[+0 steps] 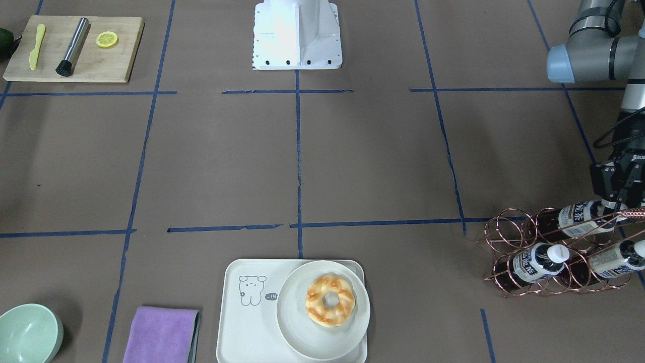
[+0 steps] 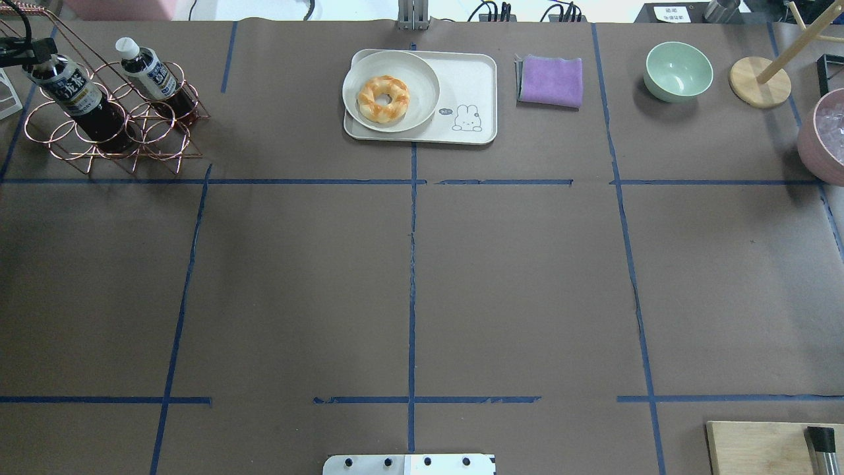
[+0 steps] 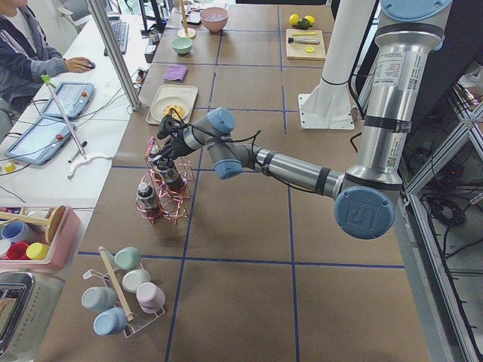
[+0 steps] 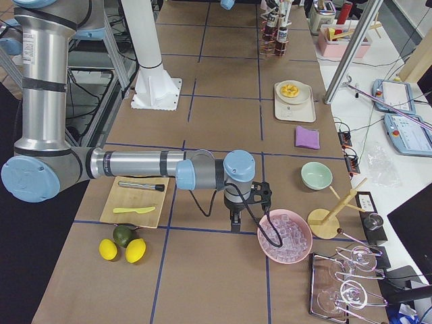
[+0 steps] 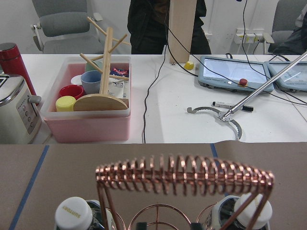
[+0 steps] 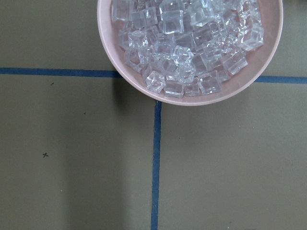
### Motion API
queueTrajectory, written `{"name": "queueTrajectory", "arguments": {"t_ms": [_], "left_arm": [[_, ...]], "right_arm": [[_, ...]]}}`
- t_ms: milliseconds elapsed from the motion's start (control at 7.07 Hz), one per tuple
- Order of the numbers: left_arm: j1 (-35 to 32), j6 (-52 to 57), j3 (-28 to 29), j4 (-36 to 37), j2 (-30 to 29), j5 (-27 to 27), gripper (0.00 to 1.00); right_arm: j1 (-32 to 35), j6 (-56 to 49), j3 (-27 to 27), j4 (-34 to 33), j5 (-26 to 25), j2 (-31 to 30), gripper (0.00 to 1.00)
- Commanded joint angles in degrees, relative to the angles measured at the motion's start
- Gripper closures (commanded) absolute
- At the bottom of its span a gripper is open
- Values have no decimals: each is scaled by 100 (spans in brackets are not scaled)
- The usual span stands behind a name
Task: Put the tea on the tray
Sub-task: 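Grasp the dark tea bottle with the left gripper and lift it from the rack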
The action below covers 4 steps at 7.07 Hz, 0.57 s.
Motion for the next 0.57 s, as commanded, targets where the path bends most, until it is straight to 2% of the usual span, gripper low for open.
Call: {"name": "queueTrajectory", "arguments": {"t_ms": [0,424], "left_arm": [[-269,7,-45,35,11,-399,97],[-560,7,-176,52,19,-830,97]], "right_arm": [[0,0,0,0,0,0,0],[0,0,0,0,9,-9,0]]}}
